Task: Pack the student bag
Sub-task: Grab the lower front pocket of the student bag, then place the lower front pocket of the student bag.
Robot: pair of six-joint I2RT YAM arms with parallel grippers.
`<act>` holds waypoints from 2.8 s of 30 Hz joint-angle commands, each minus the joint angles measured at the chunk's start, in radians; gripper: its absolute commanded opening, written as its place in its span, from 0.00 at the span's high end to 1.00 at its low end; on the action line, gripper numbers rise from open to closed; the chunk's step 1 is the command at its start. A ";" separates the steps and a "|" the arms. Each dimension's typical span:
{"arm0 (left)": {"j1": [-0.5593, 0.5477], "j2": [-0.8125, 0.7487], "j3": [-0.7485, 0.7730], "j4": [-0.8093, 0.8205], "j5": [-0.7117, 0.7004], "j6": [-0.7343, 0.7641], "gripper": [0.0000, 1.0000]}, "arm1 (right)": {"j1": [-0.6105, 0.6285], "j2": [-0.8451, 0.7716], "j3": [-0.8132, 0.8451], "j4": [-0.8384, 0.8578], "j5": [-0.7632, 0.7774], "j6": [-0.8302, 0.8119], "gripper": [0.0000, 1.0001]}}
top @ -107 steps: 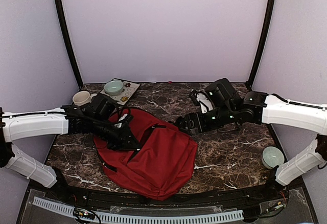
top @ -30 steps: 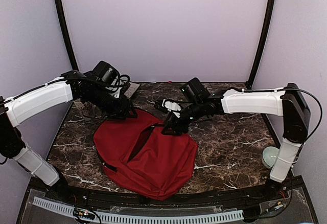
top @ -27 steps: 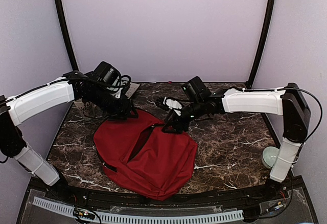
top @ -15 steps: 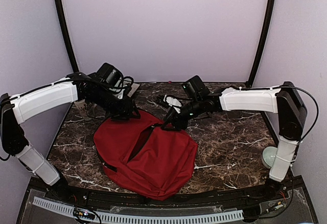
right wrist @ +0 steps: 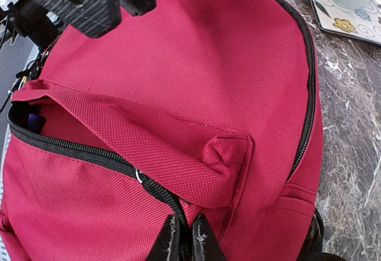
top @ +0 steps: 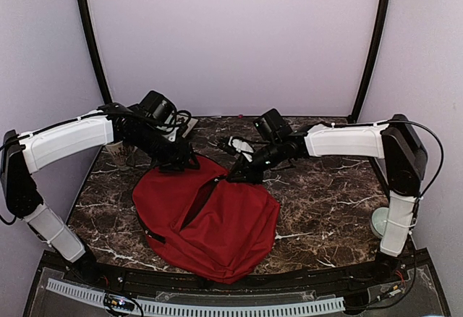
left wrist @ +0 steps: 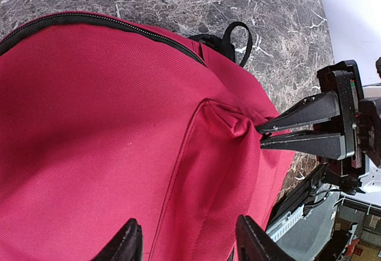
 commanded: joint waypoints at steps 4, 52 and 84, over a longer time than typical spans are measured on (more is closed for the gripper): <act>0.008 0.000 0.004 0.008 0.013 -0.001 0.45 | -0.004 -0.037 -0.016 -0.016 -0.043 0.030 0.96; 0.008 -0.153 -0.143 0.023 0.029 -0.049 0.46 | 0.120 0.025 0.052 -0.085 0.205 0.132 0.77; 0.008 -0.150 -0.171 0.091 0.058 -0.064 0.47 | 0.184 -0.096 0.157 -0.393 0.285 0.287 1.00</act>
